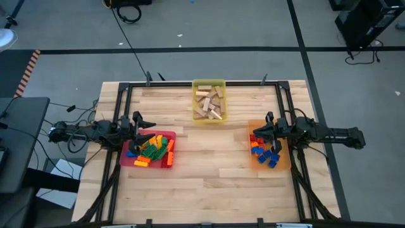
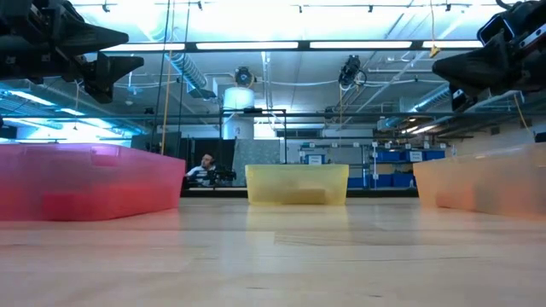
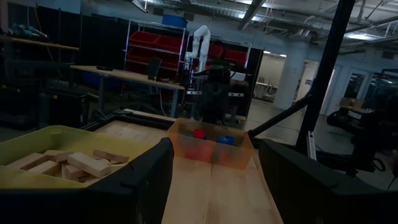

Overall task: Sort blocks by size
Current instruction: Return to Home Position

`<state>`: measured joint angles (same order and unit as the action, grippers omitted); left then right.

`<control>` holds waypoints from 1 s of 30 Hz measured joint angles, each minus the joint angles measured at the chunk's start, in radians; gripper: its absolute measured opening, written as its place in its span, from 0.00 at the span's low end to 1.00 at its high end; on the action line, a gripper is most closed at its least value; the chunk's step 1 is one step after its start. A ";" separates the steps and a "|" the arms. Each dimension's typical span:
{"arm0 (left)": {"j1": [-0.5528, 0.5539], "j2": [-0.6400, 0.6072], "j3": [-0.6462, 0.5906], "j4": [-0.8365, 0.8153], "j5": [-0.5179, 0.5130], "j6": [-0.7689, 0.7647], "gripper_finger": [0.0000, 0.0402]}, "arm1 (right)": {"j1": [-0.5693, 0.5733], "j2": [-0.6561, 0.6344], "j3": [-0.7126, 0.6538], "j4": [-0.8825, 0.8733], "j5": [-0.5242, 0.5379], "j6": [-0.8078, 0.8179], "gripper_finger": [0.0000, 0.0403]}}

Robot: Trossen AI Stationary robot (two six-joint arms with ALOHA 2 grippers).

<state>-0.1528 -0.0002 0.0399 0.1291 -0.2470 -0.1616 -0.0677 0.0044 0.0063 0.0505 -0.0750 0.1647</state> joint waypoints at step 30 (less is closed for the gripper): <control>0.000 0.000 0.000 0.000 0.000 0.000 0.61 | 0.000 0.000 0.000 0.053 0.003 0.148 0.08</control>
<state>-0.1524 -0.0002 0.0399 0.1291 -0.2470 -0.1616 -0.0677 0.0044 0.0063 0.1036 -0.0715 0.3122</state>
